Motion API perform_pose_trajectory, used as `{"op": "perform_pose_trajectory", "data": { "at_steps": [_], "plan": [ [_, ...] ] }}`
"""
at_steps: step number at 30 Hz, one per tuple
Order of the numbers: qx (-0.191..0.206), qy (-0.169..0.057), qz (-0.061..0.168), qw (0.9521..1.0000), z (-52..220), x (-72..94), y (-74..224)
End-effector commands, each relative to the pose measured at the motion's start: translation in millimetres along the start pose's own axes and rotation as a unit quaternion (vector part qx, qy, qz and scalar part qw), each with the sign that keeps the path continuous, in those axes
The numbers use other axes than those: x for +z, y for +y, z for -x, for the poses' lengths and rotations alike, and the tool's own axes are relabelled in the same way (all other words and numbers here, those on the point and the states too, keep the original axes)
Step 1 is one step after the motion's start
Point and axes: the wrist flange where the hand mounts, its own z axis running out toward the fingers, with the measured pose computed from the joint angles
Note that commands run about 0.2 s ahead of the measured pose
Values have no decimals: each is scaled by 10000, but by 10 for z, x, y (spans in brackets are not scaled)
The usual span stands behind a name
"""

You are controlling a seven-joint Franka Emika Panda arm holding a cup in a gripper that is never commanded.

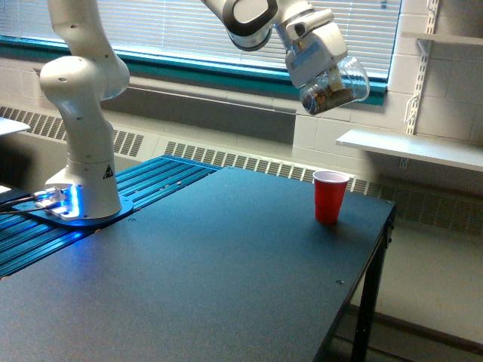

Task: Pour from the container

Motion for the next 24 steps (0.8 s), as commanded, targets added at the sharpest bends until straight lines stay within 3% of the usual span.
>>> {"op": "perform_pose_trajectory", "data": {
  "at_steps": [1, 15, 24],
  "plan": [
    [-448, -79, -83, 9989, 105, 64, -129],
    [-857, -363, -200, 9955, 347, 203, -325],
    [-1058, -545, -154, 9928, 494, 278, -406]
  ]
}}
